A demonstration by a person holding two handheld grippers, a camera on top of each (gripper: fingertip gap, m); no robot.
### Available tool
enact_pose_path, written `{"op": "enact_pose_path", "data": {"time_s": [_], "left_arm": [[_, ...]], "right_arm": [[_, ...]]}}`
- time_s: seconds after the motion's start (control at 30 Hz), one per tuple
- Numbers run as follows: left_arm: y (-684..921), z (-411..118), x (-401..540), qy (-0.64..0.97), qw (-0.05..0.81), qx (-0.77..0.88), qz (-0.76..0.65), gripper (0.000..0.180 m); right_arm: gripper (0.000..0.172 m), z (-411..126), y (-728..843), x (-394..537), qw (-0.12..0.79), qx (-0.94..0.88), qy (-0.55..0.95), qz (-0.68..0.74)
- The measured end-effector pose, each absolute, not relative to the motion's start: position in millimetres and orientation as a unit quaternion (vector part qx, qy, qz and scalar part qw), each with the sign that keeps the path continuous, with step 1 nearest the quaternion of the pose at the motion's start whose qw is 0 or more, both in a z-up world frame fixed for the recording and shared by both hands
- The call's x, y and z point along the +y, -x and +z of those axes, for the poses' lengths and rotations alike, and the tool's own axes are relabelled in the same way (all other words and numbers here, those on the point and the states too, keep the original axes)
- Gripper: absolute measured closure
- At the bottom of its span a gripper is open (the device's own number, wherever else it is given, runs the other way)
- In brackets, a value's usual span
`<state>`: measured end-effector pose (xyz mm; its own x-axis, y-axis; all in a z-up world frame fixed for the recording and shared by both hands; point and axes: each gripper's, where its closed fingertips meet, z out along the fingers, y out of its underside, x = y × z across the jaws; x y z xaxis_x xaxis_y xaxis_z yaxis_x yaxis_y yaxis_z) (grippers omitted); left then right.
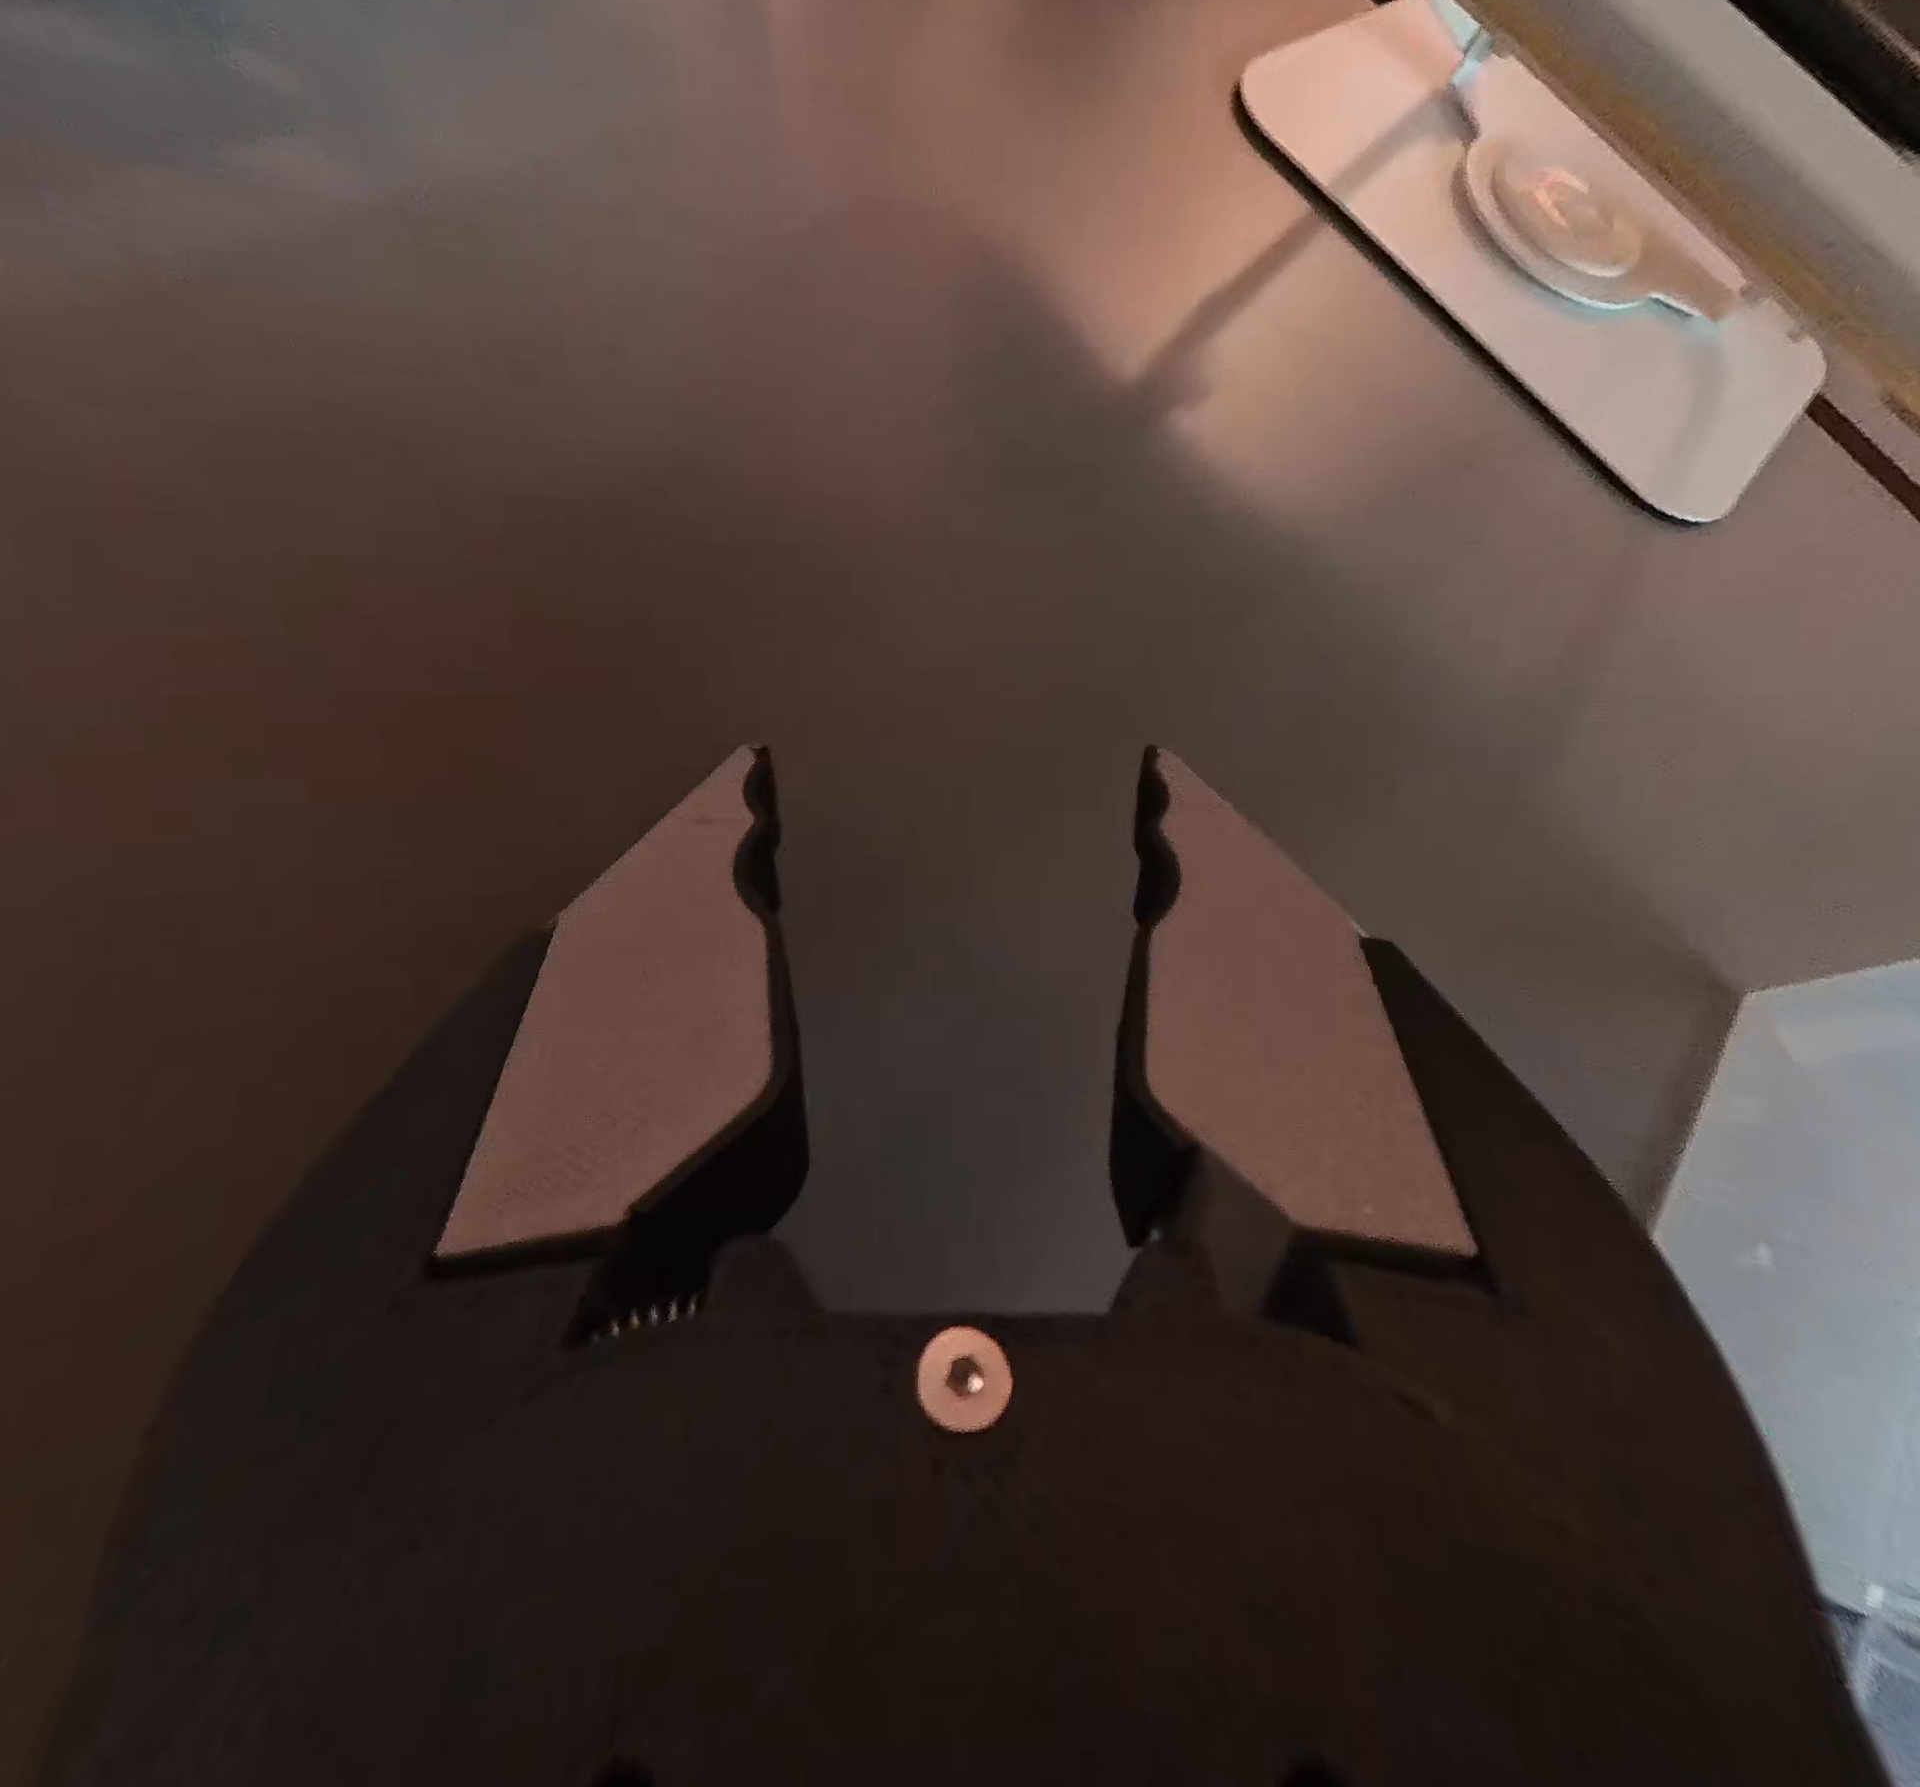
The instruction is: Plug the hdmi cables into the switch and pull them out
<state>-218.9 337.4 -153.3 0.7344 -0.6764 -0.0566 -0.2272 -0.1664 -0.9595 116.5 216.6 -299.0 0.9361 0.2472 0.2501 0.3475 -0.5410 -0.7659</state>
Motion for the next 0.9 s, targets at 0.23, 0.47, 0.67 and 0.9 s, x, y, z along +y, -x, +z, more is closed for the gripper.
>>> {"op": "enact_pose_path", "data": {"time_s": [0.23, 0.47, 0.67, 0.9], "left_arm": [[220, -145, 379, 0.746, 0.582, 0.262, -0.189, 0.110], [213, -150, 480, 0.783, 0.563, 0.229, -0.136, 0.115], [195, -190, 522, 0.837, 0.461, 0.254, -0.150, 0.127], [185, -189, 530, 0.829, 0.456, 0.302, -0.119, 0.158]], "right_arm": [[0.098, -305, -121, 217, 0.432, -0.172, 0.881, -0.087], [0.099, -306, -122, 215, 0.427, -0.162, 0.887, -0.070], [0.105, -305, -121, 213, 0.431, -0.171, 0.881, -0.088], [0.112, -304, -121, 213, 0.433, -0.175, 0.878, -0.104]]}}
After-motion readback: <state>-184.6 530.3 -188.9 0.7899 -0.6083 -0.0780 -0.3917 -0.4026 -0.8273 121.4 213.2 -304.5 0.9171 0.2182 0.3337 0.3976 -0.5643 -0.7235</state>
